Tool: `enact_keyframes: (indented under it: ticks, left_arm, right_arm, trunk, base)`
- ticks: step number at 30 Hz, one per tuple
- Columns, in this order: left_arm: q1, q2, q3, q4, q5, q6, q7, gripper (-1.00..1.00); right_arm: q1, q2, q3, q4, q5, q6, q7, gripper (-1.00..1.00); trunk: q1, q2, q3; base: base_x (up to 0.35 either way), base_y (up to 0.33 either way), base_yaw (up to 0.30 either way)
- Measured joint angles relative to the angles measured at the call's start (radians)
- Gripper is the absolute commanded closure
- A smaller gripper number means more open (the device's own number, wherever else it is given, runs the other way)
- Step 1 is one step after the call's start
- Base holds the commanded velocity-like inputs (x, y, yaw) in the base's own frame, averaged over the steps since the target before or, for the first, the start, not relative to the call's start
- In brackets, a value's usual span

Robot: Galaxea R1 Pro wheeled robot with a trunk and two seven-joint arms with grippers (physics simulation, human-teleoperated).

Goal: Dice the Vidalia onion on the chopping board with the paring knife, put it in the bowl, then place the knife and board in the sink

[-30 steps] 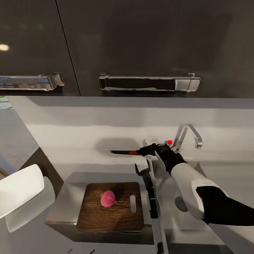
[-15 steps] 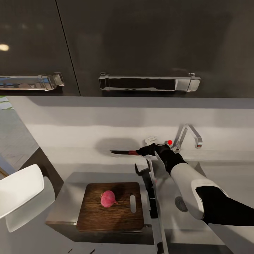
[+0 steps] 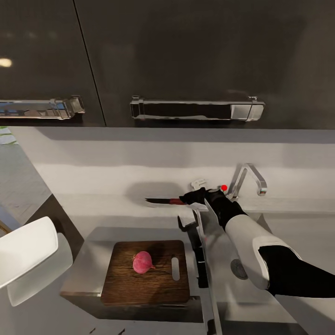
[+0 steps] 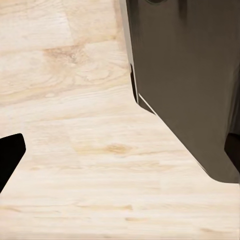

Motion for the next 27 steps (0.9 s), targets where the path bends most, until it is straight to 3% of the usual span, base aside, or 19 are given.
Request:
enact_keyframes:
  ticks: [7,22,27]
  left_arm:
    - [0.000,0.001,0.000,0.001,0.000,0.013,0.001,-1.00]
    - [0.000,0.002,0.000,0.001,0.000,0.041,0.001,-1.00]
    - [0.000,0.002,0.000,0.001,0.000,0.042,0.001,-1.00]
  right_arm:
    - [0.000,0.001,-0.006,0.001,-0.003,0.014,-0.008,-1.00]
    - [-0.001,0.010,-0.010,-0.025,-0.013,0.156,-0.024,-1.00]
    - [-0.001,0.014,-0.010,-0.035,-0.015,0.168,-0.024,-1.00]
  trunk:
    - [0.000,0.000,0.000]
    - [0.000,0.000,0.000]
    - [0.000,0.000,0.000]
  base:
    - [0.000,0.000,0.000]
    - [0.000,0.000,0.000]
    - [0.000,0.000,0.000]
